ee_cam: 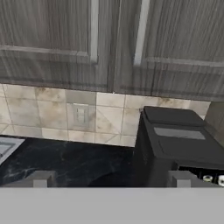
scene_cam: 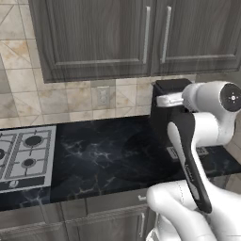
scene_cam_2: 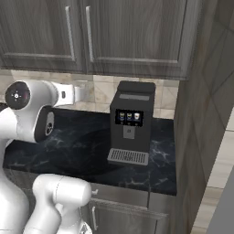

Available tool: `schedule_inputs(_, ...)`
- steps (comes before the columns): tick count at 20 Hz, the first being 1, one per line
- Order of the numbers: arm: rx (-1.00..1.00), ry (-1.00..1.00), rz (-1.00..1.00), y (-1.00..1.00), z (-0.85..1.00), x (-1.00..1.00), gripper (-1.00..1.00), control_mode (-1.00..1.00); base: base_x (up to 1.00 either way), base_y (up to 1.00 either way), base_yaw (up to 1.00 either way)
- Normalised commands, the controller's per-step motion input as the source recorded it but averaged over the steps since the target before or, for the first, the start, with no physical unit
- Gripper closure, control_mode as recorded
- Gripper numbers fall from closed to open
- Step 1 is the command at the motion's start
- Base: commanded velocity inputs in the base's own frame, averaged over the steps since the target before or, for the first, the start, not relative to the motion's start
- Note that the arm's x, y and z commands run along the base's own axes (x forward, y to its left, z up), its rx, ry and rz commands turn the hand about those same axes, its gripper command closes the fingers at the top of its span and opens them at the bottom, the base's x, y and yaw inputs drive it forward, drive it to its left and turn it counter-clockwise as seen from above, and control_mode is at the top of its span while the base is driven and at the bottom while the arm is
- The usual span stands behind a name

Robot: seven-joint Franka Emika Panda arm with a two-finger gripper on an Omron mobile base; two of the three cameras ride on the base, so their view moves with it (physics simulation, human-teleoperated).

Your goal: Open the cabinet directly in front. Then move the liquor and the mug to the dining counter with the jar on it.

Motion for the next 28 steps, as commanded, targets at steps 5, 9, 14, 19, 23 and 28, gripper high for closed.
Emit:
schedule_inputs(5, 0.02, -0.54, 0.00, -0.12, 0.60, -0.60, -1.00, -1.00, 0.00, 0.00, 0.00)
schedule_inputs(9, 0.02, -0.36, 0.00, -0.09, 0.35, -0.38, -1.00, -1.00, 0.00, 0.00, 0.00)
schedule_inputs(14, 0.00, 0.00, 0.00, 0.00, 0.10, 0.00, -1.00, -1.00, 0.00, 0.00, 0.00)
schedule_inputs(19, 0.01, -0.03, 0.00, -0.11, 0.47, 0.10, -1.00, -1.00, 0.00, 0.00, 0.00)
schedule_inputs(23, 0.02, -0.01, 0.01, -0.05, 0.36, 0.27, -1.00, -1.00, 0.00, 0.00, 0.00)
schedule_inputs(28, 0.01, 0.01, 0.00, -0.02, 0.15, 0.37, -1.00, -1.00, 0.00, 0.00, 0.00)
